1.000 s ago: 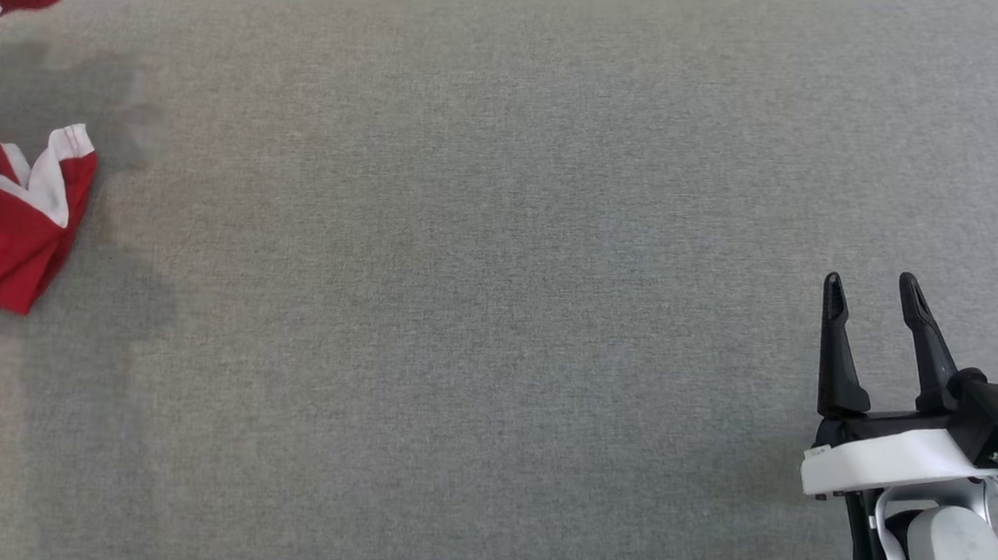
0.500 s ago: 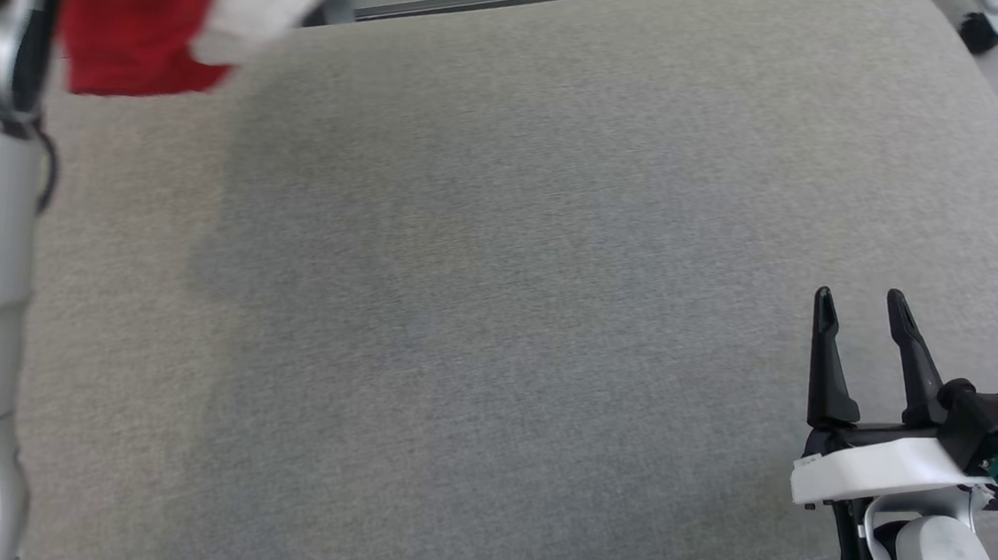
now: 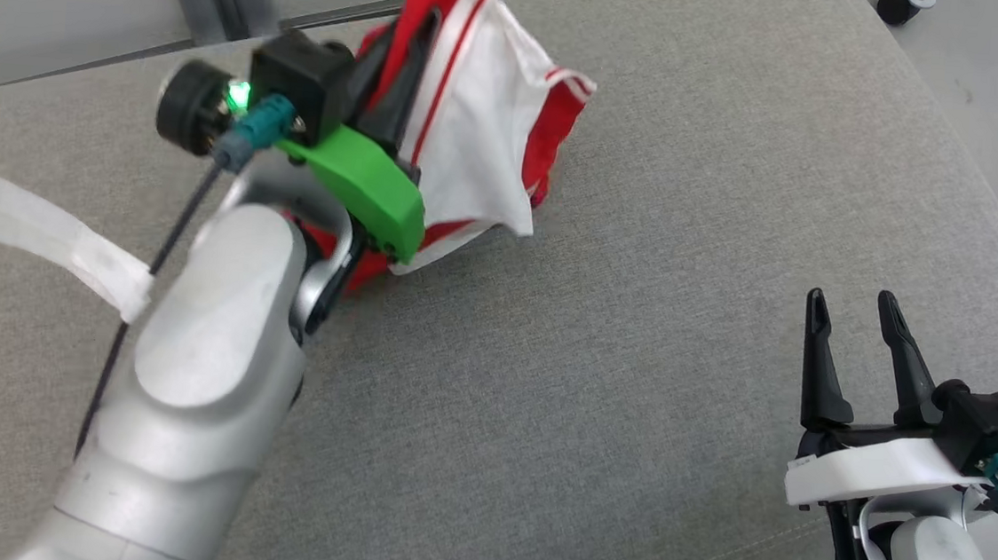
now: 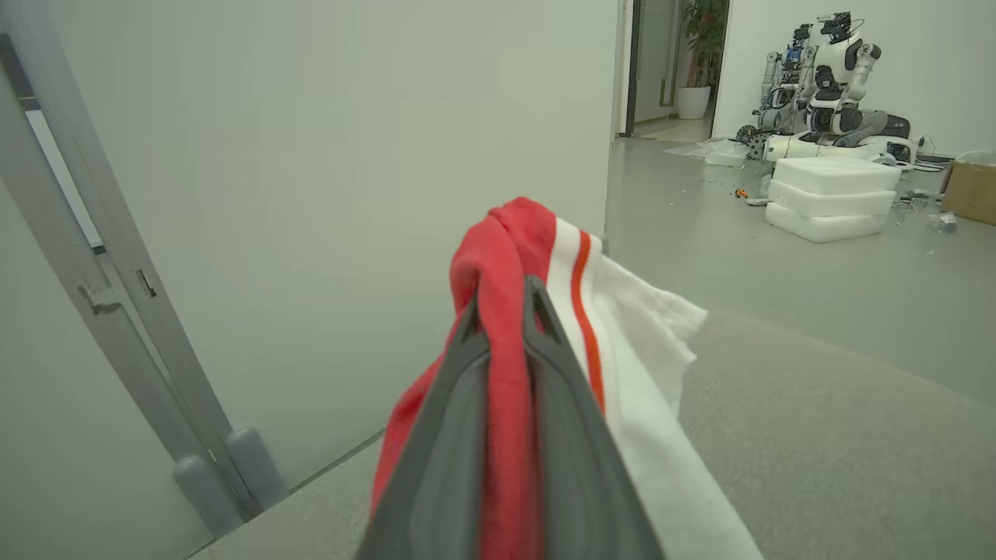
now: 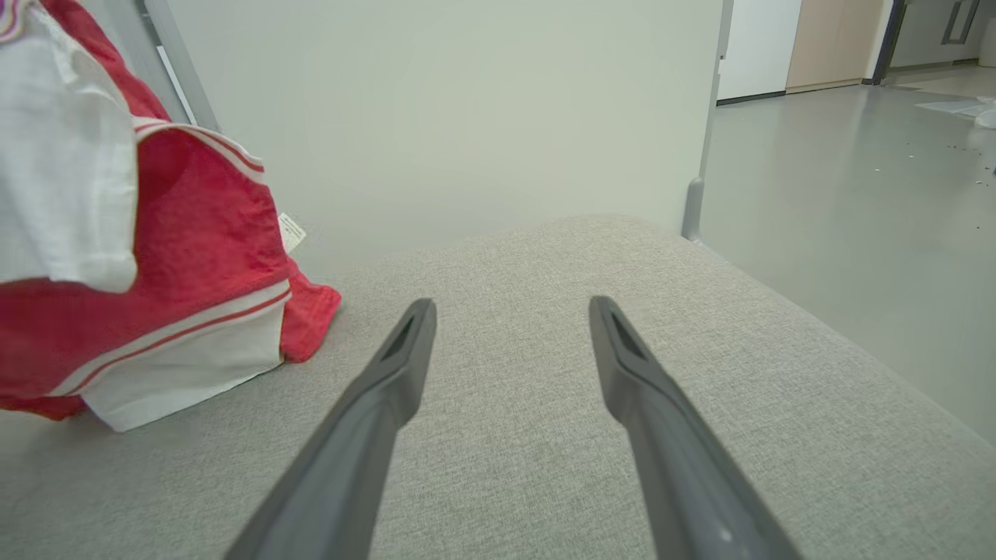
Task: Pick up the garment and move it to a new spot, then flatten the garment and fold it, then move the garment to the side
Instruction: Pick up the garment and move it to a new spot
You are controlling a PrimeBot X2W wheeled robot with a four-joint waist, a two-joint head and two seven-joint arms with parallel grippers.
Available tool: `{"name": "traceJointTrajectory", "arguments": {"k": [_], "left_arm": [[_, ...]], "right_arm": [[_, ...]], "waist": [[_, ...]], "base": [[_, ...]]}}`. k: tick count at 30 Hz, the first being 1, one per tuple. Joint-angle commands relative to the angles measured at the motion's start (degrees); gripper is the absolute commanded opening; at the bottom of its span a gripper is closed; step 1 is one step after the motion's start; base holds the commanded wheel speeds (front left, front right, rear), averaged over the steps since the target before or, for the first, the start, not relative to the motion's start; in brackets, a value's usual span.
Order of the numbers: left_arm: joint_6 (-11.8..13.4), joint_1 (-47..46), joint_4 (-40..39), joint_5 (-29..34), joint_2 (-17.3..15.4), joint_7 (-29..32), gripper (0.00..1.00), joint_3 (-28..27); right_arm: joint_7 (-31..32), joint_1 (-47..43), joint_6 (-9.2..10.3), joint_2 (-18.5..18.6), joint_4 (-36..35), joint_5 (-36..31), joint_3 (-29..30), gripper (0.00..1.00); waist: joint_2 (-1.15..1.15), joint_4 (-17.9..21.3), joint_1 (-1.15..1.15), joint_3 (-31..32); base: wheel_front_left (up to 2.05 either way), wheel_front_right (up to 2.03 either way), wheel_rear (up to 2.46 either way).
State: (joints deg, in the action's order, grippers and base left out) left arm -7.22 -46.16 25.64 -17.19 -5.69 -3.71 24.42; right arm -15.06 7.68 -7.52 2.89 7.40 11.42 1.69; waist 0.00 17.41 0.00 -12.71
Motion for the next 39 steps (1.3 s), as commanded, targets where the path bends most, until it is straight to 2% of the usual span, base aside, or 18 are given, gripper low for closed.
{"name": "traceJointTrajectory", "arguments": {"k": [1,6,7,8,9,12,14,17,20,27,33,39], "left_arm": [[0.2,2.6,1.4,-0.6,0.5,-0.9,0.00,0.8],[0.2,8.8,5.8,-2.7,2.2,-3.0,0.00,5.2],[0.2,9.9,6.8,-3.2,2.3,-3.4,0.22,6.4],[0.1,10.7,7.4,-3.3,2.5,-3.6,0.87,7.4],[0.1,11.2,7.9,-4.0,2.6,-4.0,1.00,8.6],[0.4,11.0,7.7,-6.0,2.7,-5.8,1.00,10.9],[1.4,9.8,6.8,-6.7,2.7,-7.4,1.00,11.9],[3.0,8.4,6.1,-5.9,2.5,-9.5,1.00,12.0],[4.1,8.3,4.9,-5.3,1.0,-10.6,1.00,10.6],[6.2,12.1,-0.3,-5.4,-4.1,-11.5,1.00,5.2],[8.1,18.4,-7.7,-4.6,-8.2,-11.4,1.00,-1.9],[9.1,27.3,-13.6,-3.9,-10.3,-11.5,1.00,-9.5]], "right_arm": [[-0.2,0.0,0.06,0.0,0.0,0.1,0.0,1.00],[-0.2,0.6,0.06,0.0,0.0,-0.4,-0.4,1.00],[-0.2,0.6,0.06,0.0,0.0,-0.5,-0.4,1.00],[-0.2,0.7,0.06,0.0,0.0,-0.5,-0.5,1.00],[-0.2,0.7,0.06,0.0,0.1,-0.5,-0.7,1.00],[-0.2,0.7,0.06,0.0,0.3,-0.9,-0.7,1.00],[-0.2,0.3,0.06,0.0,0.3,-1.1,-0.5,1.00],[-0.2,-0.6,0.06,0.0,0.4,-1.3,-0.5,1.00],[-0.2,-1.3,0.06,0.0,0.3,-1.5,-0.7,1.00],[-0.2,-2.5,0.06,0.0,0.0,-1.9,-0.6,1.00],[-0.2,-3.1,0.06,0.0,0.0,-2.4,-0.7,1.00],[-0.2,-4.2,0.06,0.0,0.4,-3.1,-1.3,1.00]], "waist": [[0.00,-0.5,0.00,-0.2],[0.00,-1.8,0.00,-0.4],[0.00,-2.2,0.00,-0.4],[0.00,-2.4,0.00,-0.4],[0.00,-2.7,0.00,-0.3],[0.00,-3.7,0.00,0.2],[0.00,-4.5,0.00,0.9],[0.00,-6.0,0.00,2.3],[0.00,-7.2,0.00,3.1],[0.00,-10.5,0.00,4.8],[0.00,-13.2,0.00,6.0],[0.00,-15.0,0.00,7.8]], "base": [[0.00,0.00,0.00],[0.00,0.00,0.00],[0.00,0.00,0.00],[0.00,0.00,0.00],[0.00,0.00,0.00],[0.00,0.00,0.00],[0.00,0.00,0.00],[0.00,0.00,0.00],[0.00,0.00,0.00],[0.00,0.00,0.00],[0.00,0.00,0.00],[0.00,0.00,0.00]]}}
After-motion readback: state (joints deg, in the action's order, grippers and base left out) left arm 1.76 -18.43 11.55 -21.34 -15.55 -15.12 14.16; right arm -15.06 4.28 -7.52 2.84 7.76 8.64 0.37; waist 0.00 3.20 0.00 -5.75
